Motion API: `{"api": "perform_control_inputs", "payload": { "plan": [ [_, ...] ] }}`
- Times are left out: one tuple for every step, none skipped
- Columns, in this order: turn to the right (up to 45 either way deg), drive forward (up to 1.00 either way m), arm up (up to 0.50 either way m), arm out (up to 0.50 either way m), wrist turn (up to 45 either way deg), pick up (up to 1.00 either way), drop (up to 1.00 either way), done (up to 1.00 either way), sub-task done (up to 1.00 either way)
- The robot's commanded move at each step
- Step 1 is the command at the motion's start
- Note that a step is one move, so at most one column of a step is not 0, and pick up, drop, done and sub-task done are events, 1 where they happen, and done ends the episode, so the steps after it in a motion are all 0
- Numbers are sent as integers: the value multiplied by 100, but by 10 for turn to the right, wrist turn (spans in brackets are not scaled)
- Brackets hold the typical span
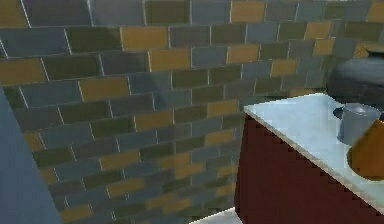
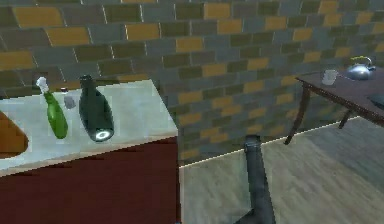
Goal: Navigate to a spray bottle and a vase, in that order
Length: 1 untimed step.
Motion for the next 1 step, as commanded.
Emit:
{"api": "perform_control_inputs", "payload": {
  "plan": [
    [0, 50, 0, 0, 0, 0, 0, 0, 0]
  ]
}}
